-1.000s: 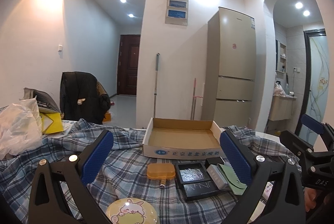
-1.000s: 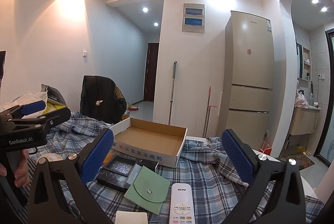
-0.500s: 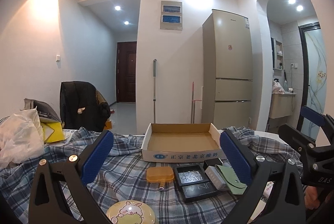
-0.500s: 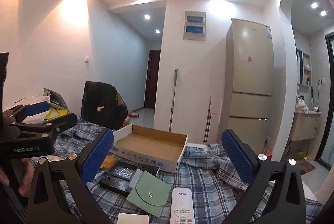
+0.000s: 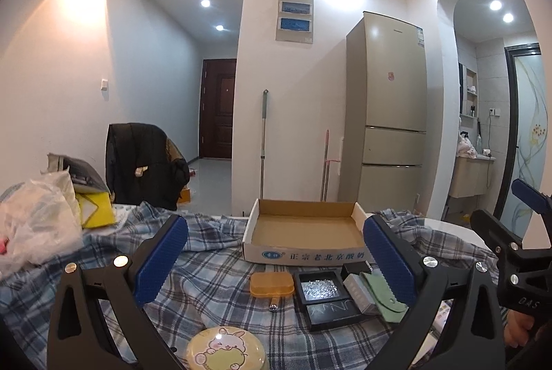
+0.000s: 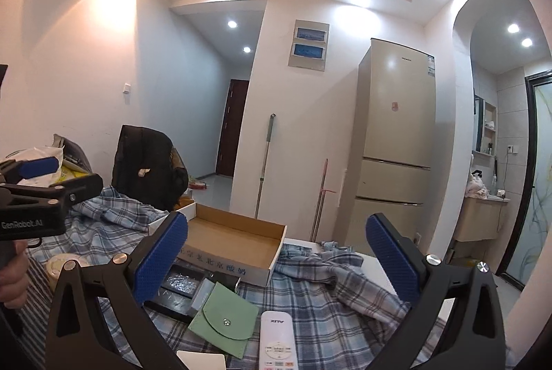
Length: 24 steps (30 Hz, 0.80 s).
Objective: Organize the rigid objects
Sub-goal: 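Reach the left gripper down and grasp the round yellow bunny tin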
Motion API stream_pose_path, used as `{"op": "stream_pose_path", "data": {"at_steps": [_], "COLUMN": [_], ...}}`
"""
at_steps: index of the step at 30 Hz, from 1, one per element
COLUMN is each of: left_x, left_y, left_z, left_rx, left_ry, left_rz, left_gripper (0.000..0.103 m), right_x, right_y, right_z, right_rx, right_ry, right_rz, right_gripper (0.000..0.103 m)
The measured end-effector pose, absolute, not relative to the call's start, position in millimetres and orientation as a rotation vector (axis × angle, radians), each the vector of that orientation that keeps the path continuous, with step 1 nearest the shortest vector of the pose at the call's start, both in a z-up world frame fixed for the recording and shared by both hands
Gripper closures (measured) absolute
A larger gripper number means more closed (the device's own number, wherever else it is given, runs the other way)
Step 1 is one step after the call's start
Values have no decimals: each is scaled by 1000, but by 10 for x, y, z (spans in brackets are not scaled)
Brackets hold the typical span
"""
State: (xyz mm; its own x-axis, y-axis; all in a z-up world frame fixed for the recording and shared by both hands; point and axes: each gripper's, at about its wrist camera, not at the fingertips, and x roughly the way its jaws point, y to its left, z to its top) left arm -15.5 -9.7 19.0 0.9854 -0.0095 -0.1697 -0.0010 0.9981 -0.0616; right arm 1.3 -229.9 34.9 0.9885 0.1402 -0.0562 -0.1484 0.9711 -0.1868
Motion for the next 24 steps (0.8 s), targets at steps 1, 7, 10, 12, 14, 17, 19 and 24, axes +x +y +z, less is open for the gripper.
{"op": "stream_pose_path", "data": {"at_steps": [1, 7, 10, 12, 14, 17, 19, 24], "left_x": [-202, -577, -613, -653, -720, -784, -734, -483], "left_y": [-98, -99, -36, 26, 57, 58, 87, 175], "left_z": [245, 381, 398, 386, 362, 308, 278, 270], "left_rx": [-52, 49, 25, -21, -33, -4, -7, -40], "left_ry": [164, 97, 198, 239, 244, 232, 258, 368], "left_rz": [-7, 45, 25, -17, -21, 6, 1, -20], "left_gripper": [0, 0, 0, 0, 0, 0, 0, 0], "right_x": [-14, -106, -80, -91, -117, -154, -149, 12], "right_y": [-2308, -2416, -2487, -2534, -2567, -2569, -2556, -2498], "right_z": [405, 668, 692, 674, 636, 552, 532, 598], "right_rx": [-187, -89, -7, 28, 34, 3, -4, 13], "right_ry": [45, 145, 226, 255, 262, 252, 242, 288], "right_rz": [147, 201, 239, 240, 222, 196, 180, 221], "right_gripper": [0, 0, 0, 0, 0, 0, 0, 0]}}
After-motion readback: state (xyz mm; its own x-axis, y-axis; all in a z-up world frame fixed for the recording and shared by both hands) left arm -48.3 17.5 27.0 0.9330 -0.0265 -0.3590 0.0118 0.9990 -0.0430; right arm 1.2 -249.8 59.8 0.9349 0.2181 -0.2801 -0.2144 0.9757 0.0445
